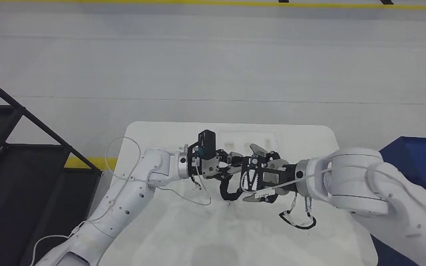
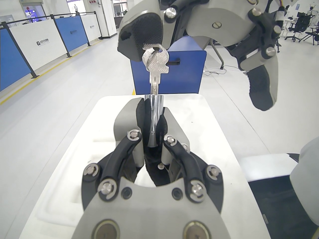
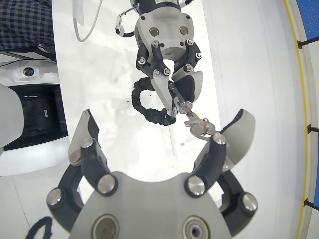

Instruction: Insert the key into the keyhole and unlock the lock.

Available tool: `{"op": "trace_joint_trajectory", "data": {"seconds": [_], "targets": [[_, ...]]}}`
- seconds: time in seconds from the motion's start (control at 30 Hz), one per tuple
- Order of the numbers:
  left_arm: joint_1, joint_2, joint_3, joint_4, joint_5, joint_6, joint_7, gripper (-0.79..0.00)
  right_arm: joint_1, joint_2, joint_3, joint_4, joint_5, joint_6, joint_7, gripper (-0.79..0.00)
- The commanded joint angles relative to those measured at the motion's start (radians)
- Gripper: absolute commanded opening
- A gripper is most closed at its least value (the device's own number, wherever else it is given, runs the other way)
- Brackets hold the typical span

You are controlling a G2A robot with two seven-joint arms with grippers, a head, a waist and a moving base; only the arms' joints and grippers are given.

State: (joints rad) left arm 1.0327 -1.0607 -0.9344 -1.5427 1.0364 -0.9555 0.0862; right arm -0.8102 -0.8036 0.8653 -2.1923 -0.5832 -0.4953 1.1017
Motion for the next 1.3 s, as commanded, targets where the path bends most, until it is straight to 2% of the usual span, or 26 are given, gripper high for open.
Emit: {"op": "trace_joint_trajectory", "data": {"seconds": [0.0,0.37,0.67,0.7,0.8,0.83,0.93,1.27], "targets": [[0.0,-0.001,0.0,0.001,0.009,0.0,0.005,-0.785,0.006,-0.003,-0.006,0.007,0.004,0.004,0.006,0.0],[0.004,-0.007,-0.004,0.002,0.054,-0.005,0.033,-0.785,0.022,-0.007,0.003,0.02,0.007,-0.008,0.013,0.0],[0.013,-0.006,-0.013,-0.002,0.076,-0.032,0.027,-0.785,-0.01,0.011,0.064,-0.029,-0.132,-0.173,-0.046,0.0],[0.014,-0.007,-0.013,-0.003,0.077,-0.035,0.024,-0.785,-0.016,0.012,0.067,-0.032,-0.148,-0.186,-0.052,-0.018],[0.015,-0.007,-0.012,-0.006,0.078,-0.042,0.019,-0.785,-0.033,0.016,0.074,-0.041,-0.193,-0.213,-0.079,-0.419],[0.014,-0.007,-0.012,-0.006,0.079,-0.043,0.016,-0.785,-0.038,0.017,0.076,-0.043,-0.207,-0.217,-0.083,-0.465],[0.014,-0.008,-0.012,-0.008,0.078,-0.049,0.01,-0.785,-0.052,0.019,0.081,-0.053,-0.247,-0.227,-0.101,-0.539],[0.015,-0.01,-0.013,-0.009,0.072,-0.057,-0.007,-0.785,-0.087,0.024,0.091,-0.066,-0.306,-0.212,-0.095,-0.545]]}}
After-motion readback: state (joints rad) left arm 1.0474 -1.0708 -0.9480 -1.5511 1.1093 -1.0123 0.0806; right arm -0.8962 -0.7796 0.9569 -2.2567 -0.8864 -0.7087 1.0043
